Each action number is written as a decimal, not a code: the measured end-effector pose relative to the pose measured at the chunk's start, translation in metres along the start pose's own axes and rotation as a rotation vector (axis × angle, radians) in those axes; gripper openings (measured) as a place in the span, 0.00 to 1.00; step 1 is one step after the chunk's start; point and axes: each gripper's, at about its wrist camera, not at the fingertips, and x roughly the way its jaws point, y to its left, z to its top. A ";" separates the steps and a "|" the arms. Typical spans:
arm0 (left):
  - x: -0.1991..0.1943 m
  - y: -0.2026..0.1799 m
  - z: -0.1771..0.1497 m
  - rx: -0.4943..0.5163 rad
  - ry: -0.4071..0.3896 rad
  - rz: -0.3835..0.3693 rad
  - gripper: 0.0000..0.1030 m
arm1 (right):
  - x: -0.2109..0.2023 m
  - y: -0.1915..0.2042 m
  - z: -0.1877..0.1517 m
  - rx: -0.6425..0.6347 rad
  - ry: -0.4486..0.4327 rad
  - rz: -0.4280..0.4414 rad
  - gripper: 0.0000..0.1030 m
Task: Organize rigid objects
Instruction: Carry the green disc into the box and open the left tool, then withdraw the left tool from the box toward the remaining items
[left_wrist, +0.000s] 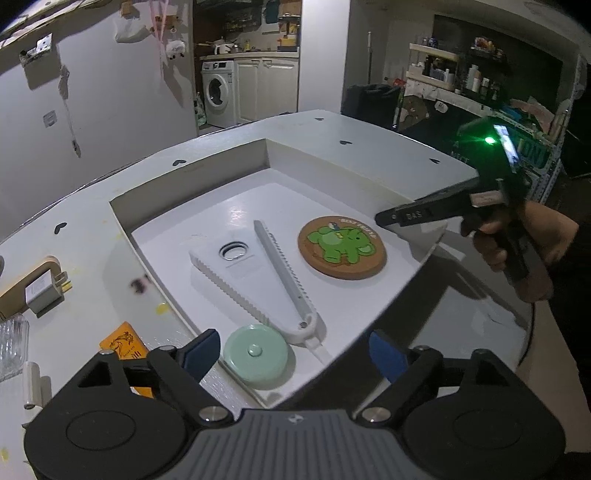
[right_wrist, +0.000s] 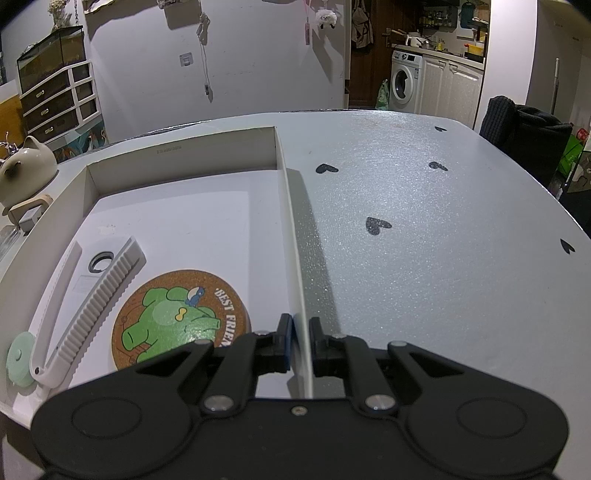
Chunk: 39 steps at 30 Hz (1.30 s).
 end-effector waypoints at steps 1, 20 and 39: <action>-0.003 -0.002 -0.001 0.007 -0.004 -0.002 0.89 | 0.000 0.000 0.000 0.000 0.000 0.000 0.10; -0.036 0.030 -0.071 -0.081 0.002 0.068 1.00 | 0.000 0.000 -0.001 0.003 -0.007 -0.002 0.10; -0.047 0.109 -0.118 -0.235 0.056 0.310 1.00 | 0.000 0.003 0.000 0.006 0.001 -0.017 0.11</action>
